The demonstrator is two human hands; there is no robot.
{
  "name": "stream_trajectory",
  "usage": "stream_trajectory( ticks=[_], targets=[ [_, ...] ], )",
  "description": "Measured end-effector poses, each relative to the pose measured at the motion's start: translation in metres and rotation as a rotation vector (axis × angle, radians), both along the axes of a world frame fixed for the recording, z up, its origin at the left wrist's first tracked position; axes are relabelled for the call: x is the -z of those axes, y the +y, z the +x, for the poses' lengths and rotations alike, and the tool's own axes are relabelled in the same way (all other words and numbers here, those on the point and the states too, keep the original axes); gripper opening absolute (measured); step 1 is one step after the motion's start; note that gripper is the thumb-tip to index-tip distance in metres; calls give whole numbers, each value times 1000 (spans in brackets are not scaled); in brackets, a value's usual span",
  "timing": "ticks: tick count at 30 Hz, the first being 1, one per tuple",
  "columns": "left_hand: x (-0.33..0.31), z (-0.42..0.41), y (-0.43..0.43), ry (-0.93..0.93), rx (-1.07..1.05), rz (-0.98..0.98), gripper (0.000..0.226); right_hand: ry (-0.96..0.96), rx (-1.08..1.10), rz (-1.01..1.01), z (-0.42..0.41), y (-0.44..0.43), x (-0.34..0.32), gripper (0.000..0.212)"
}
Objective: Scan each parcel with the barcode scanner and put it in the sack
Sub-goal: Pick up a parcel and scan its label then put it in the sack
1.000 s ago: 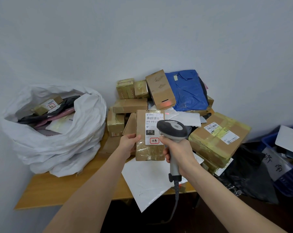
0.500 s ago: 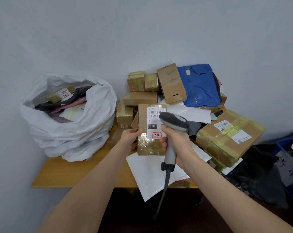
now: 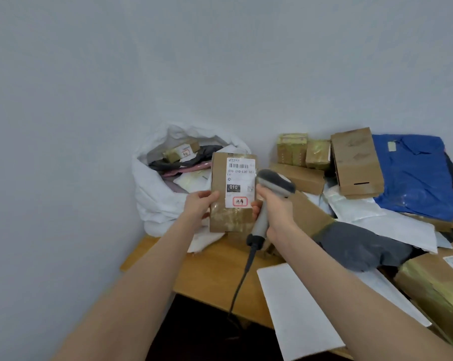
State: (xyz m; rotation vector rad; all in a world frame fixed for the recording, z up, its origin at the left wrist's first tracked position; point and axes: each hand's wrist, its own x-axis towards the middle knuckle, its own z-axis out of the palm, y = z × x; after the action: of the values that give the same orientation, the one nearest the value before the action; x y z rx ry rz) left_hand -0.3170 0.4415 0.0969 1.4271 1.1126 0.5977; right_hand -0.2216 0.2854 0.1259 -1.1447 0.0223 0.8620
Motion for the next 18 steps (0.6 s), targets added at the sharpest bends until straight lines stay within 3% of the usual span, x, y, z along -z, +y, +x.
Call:
stream_trajectory(
  ticks=[6, 12, 14, 18],
  targets=[
    [-47, 10, 134, 47, -113, 388, 48, -9, 28, -14, 15, 106, 7, 23],
    [-56, 45, 262, 381, -52, 830, 40, -25, 162, -155, 41, 219, 44, 20],
    [-40, 58, 285, 538, 44, 851, 34, -68, 210, -249, 48, 244, 62, 24],
    [-12, 91, 304, 798, 410, 774, 37, -186, 240, -488, 59, 274, 96, 67]
  ],
)
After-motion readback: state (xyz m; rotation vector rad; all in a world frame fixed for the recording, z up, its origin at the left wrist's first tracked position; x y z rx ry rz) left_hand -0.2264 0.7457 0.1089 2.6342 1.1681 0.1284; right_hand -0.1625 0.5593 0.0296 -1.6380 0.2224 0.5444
